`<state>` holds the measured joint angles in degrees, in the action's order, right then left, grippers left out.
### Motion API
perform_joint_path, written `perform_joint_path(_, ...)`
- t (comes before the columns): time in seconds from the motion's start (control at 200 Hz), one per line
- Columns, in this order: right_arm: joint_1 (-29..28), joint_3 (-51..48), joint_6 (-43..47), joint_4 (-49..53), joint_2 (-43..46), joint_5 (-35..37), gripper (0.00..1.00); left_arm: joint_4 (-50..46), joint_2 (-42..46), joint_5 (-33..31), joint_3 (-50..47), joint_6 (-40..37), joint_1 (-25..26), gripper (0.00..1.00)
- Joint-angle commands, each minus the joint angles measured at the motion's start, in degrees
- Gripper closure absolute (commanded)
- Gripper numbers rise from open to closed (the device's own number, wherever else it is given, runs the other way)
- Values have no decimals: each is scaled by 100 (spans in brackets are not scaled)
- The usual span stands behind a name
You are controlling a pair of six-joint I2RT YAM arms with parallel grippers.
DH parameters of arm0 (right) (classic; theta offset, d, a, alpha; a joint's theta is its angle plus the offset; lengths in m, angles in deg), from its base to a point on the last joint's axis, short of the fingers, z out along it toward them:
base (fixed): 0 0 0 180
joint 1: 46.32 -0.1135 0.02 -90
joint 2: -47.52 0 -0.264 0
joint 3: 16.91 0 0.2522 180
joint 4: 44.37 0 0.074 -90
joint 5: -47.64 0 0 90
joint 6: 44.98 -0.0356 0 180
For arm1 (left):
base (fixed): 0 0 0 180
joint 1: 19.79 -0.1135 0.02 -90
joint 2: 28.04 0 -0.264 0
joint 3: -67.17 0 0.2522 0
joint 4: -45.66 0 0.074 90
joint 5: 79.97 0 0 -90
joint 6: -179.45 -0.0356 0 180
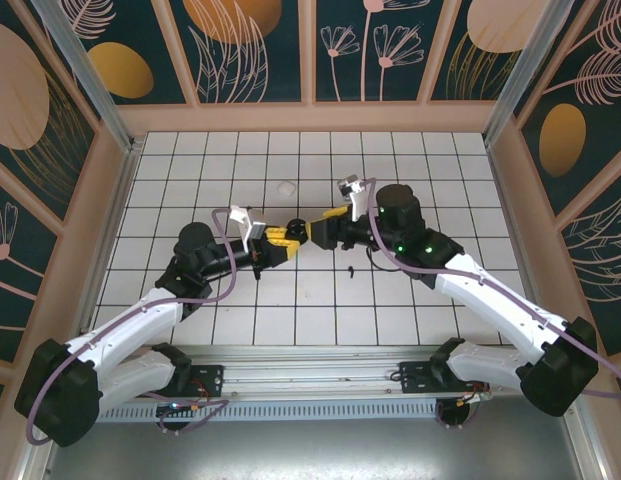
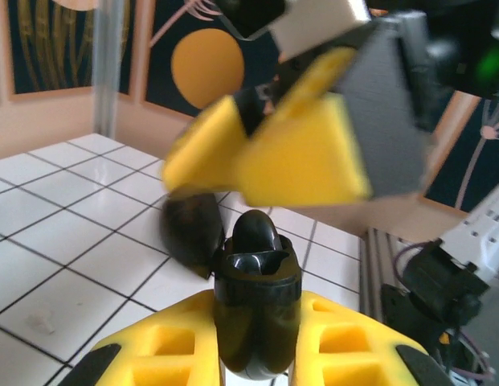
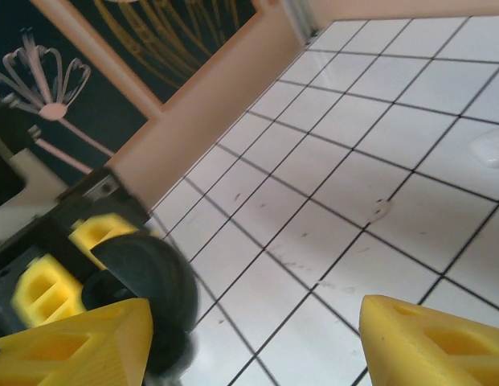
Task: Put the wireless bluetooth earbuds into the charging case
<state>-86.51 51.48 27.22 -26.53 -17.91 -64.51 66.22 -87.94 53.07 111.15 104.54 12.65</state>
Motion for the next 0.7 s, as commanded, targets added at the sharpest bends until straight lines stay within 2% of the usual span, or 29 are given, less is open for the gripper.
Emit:
perform_joint_path(0.0, 98, 116, -199, -86, -161, 203, 32, 241, 9, 498, 65, -130, 94, 100)
perform_joint_path(0.21, 117, 288, -285, 195, -451, 227, 33, 116, 13, 361, 79, -229, 90, 100)
perform_joint_path(0.35, 195, 351, -353, 475, -217, 430, 34, -57, 104, -9, -4, -369, 94, 100)
perform_joint_path(0.485, 682, 416, -518, 1082, 43, 439, 33, -110, 145, -243, -99, -454, 90, 100)
perform_joint_path(0.696, 1590, 156, -505, 1840, -99, -288, 36, -110, 67, -336, -181, -524, 87, 100)
